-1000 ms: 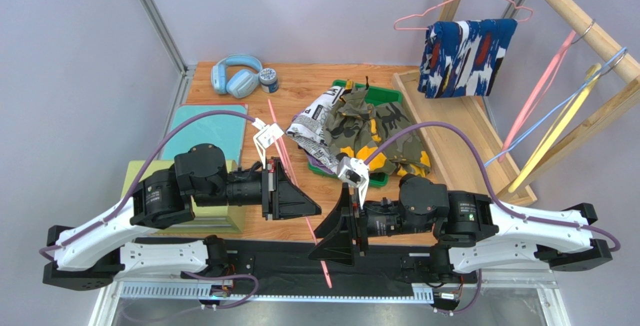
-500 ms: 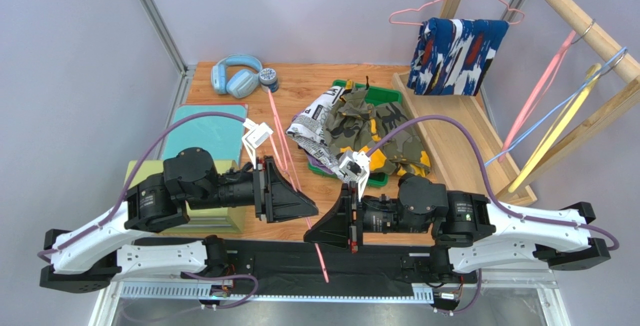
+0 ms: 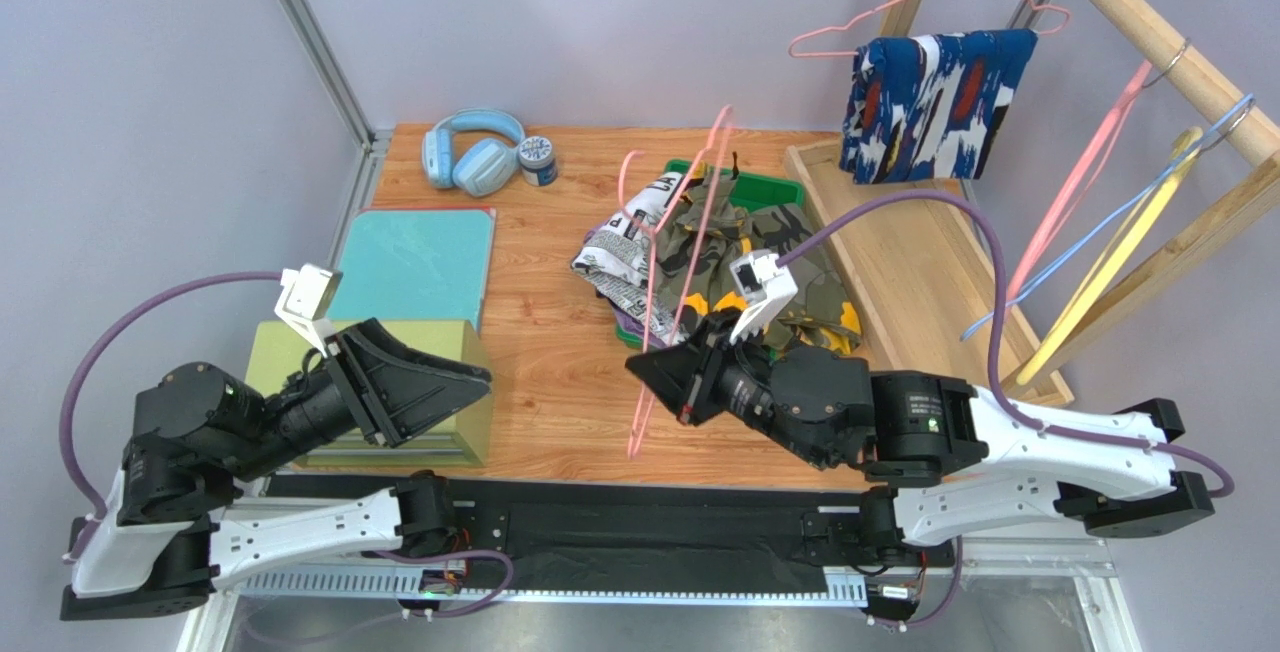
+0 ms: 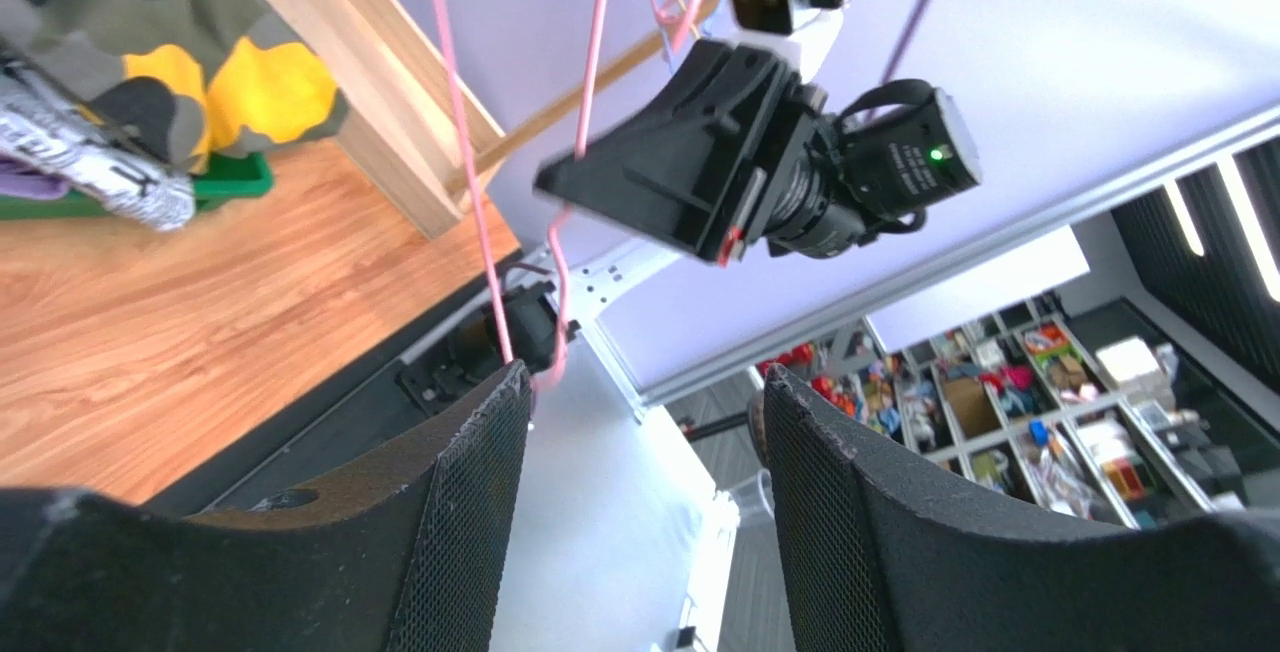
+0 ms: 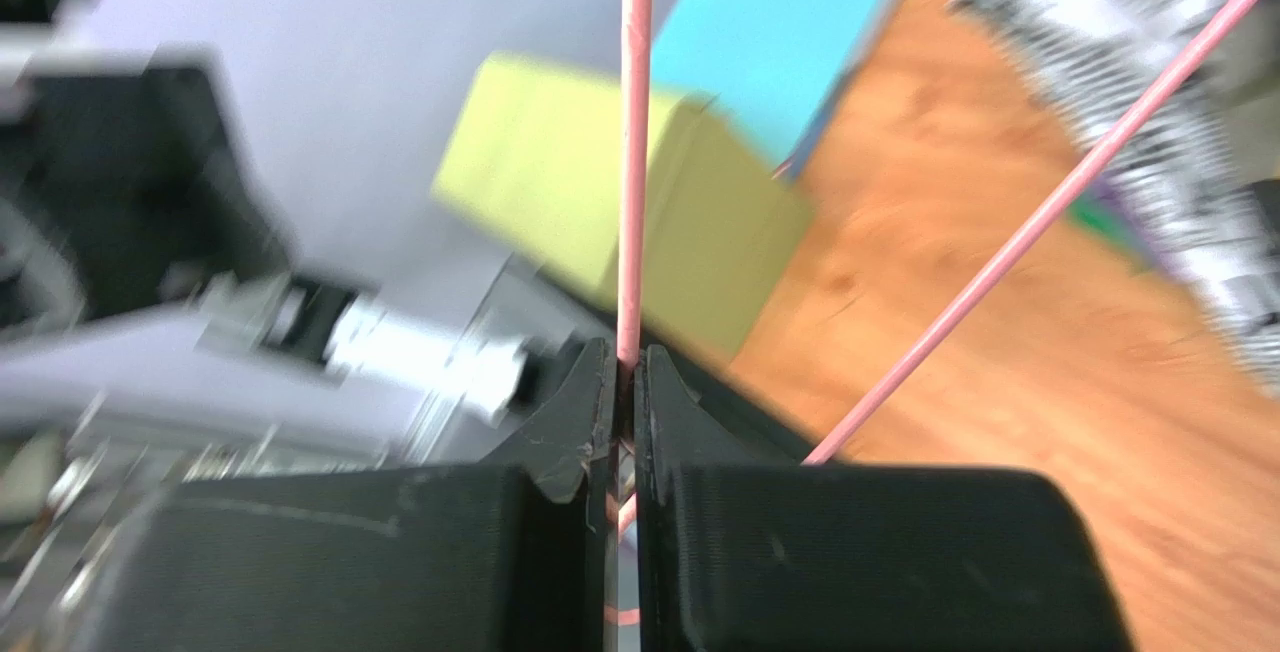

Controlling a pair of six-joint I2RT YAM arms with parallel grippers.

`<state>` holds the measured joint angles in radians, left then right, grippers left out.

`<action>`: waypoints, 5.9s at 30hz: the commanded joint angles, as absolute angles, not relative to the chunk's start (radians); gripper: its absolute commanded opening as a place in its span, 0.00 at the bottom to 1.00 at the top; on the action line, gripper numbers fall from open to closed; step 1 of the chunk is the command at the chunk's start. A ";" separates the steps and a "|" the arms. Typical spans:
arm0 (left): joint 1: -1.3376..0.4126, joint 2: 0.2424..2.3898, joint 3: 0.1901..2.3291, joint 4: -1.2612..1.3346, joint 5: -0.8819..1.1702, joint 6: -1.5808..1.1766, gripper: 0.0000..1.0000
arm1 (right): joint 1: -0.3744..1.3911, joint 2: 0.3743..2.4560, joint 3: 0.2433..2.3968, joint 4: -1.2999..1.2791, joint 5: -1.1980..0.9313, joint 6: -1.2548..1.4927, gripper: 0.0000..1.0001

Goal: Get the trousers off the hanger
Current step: Hang the hanger back to the clothesline with the right arm, then grab a hanger with trousers on it with the right arm

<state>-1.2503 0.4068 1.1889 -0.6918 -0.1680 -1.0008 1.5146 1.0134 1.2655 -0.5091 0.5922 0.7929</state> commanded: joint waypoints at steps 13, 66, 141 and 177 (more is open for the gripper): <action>-1.252 0.443 1.134 -0.787 -0.115 -1.049 0.63 | 0.959 1.106 1.492 -0.577 0.910 0.739 0.00; -1.252 0.468 1.131 -0.790 -0.094 -1.071 0.62 | 0.058 1.310 1.697 -0.597 0.397 1.239 0.00; -1.252 0.429 1.094 -0.864 -0.149 -1.057 0.63 | 0.204 1.963 2.485 -0.623 0.770 0.851 0.71; -1.252 0.462 1.138 -0.882 -0.161 -1.015 0.64 | 0.163 1.951 2.494 -0.225 0.528 0.784 0.00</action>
